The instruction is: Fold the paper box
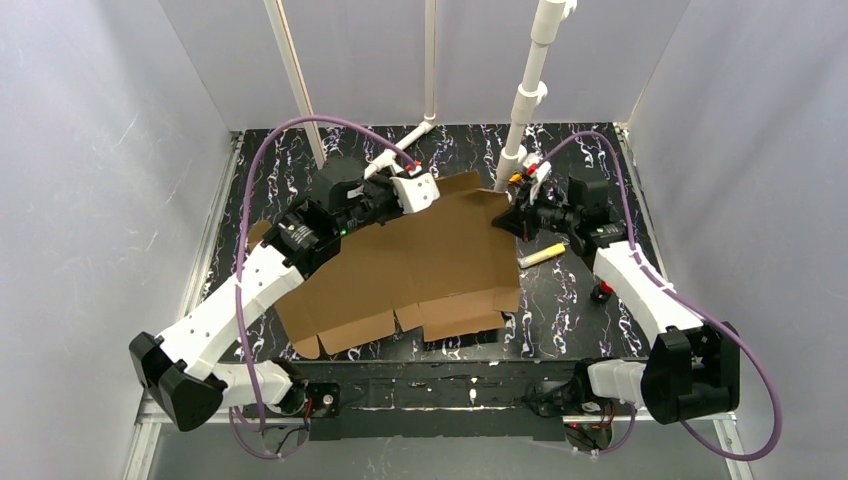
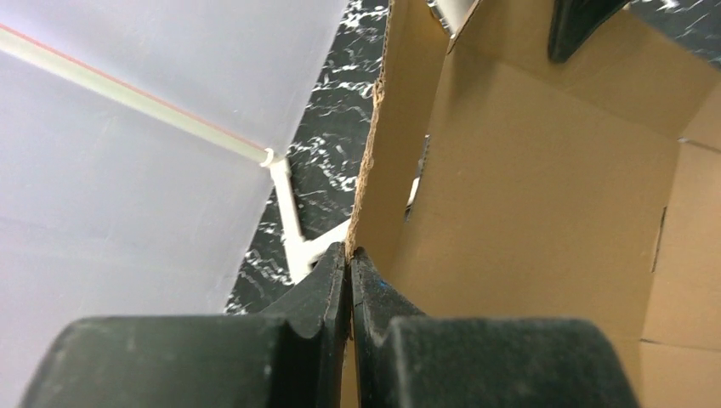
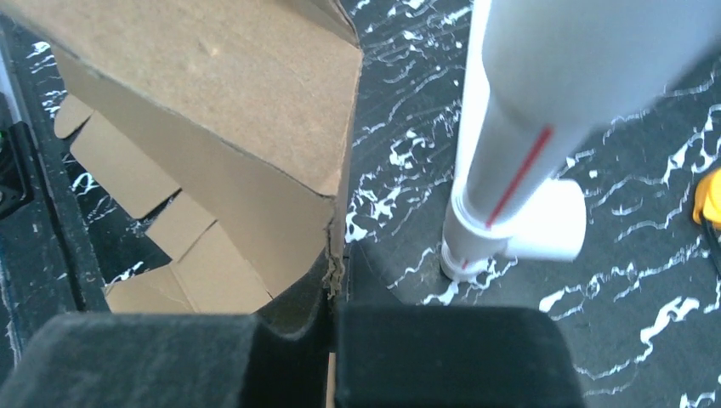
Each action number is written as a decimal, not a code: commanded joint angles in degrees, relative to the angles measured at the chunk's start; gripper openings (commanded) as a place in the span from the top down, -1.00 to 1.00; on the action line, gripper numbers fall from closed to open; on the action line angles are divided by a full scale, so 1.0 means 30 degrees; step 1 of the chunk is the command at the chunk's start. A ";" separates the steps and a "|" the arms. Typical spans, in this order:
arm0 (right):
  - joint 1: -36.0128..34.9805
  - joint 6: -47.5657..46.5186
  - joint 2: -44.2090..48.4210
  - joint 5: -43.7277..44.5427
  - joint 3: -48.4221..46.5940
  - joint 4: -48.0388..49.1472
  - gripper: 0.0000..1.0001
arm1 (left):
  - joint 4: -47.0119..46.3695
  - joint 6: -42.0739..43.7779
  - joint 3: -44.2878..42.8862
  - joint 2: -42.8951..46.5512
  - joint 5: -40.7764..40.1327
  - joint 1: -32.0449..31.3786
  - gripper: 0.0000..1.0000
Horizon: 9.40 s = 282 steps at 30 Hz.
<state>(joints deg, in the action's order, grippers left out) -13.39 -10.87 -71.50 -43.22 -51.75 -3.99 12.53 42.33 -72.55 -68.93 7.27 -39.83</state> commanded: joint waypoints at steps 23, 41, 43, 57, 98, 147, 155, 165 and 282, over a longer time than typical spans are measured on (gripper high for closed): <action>0.4163 -0.4170 0.3077 -0.2291 0.0902 -0.2624 0.97 | 0.1075 -1.6246 0.5951 1.0591 -0.4410 0.2585 -0.97; 0.5561 -0.0050 0.3415 -0.1464 0.1729 -0.0860 0.97 | 0.6667 -2.2389 1.0286 1.7869 -0.8193 0.3991 -0.97; 0.5773 0.0076 0.3451 -0.1699 0.1681 -0.0939 0.97 | 0.7467 -2.2431 0.9917 1.7524 -0.8404 0.3987 -0.97; 0.6912 -0.1249 0.4020 -0.3627 0.1243 -0.3418 0.97 | 0.5745 -2.4427 1.2275 1.5677 -0.6551 0.4226 -0.97; 0.7168 -0.1892 0.4508 -0.4814 0.1766 -0.3747 0.97 | -1.9156 -2.7168 1.7277 0.5593 1.8538 1.8437 -0.72; 0.7919 -0.3265 0.4668 -0.4352 0.1461 -0.5256 0.89 | -1.0708 -2.4417 1.3288 0.8684 1.7609 1.5591 1.00; 0.7892 -0.4418 0.4419 -0.4619 0.1494 -0.6695 0.69 | 0.0559 -1.6915 0.8339 0.8874 1.5365 1.4638 1.00; 0.6277 -0.4513 0.3796 -0.2646 0.0481 -0.6177 0.48 | 0.1280 -1.7144 0.6625 0.8493 1.4664 1.4325 1.00; -0.4717 -1.0884 -0.1275 0.2492 -1.4954 -1.3348 0.25 | 0.9269 -1.2636 -0.4060 0.3769 1.2322 0.7953 1.00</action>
<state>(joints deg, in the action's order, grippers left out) -26.74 -41.10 -76.79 -38.41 -96.16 -43.79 41.78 5.23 -85.27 -59.27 44.01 -15.73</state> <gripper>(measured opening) 0.431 0.014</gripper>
